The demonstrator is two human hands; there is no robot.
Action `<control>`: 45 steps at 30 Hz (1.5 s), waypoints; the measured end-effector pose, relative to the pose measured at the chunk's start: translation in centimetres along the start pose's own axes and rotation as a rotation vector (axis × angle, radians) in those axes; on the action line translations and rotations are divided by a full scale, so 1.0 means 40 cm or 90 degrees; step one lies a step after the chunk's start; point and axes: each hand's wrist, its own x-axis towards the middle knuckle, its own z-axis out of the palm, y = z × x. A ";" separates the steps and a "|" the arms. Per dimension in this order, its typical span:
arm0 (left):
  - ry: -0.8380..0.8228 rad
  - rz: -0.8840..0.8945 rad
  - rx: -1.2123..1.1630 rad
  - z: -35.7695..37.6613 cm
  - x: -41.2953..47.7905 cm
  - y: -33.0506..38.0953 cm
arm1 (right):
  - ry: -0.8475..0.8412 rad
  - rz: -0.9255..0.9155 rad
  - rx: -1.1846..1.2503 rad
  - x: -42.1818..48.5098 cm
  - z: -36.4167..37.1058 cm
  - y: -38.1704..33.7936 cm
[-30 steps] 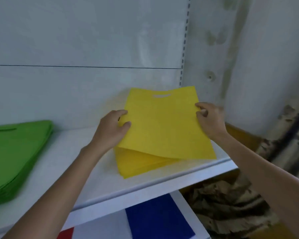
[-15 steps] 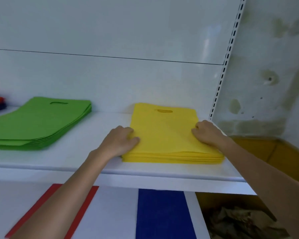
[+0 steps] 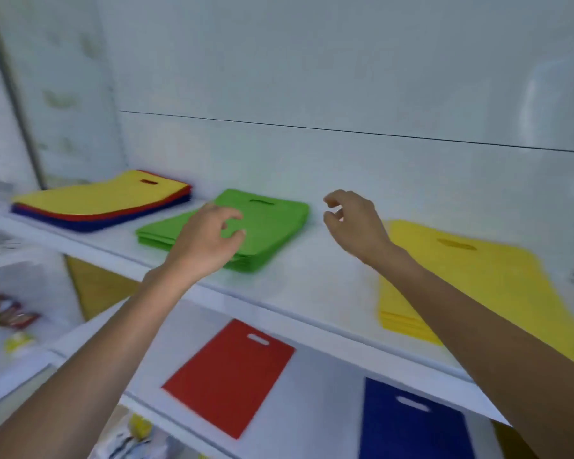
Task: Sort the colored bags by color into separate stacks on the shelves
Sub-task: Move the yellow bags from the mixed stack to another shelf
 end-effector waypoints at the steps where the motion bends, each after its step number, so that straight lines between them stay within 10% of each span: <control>1: 0.013 -0.023 0.010 -0.046 -0.010 -0.055 | -0.013 -0.019 0.022 0.017 0.053 -0.056; 18: 0.023 -0.146 0.067 -0.433 -0.001 -0.747 | -0.079 -0.079 0.202 0.206 0.668 -0.663; 36: 0.035 -0.115 0.033 -0.417 0.304 -1.049 | -0.068 -0.068 0.168 0.505 0.909 -0.695; 45: -0.146 -0.039 0.020 -0.365 0.545 -1.223 | 0.053 0.099 0.011 0.569 0.897 -0.609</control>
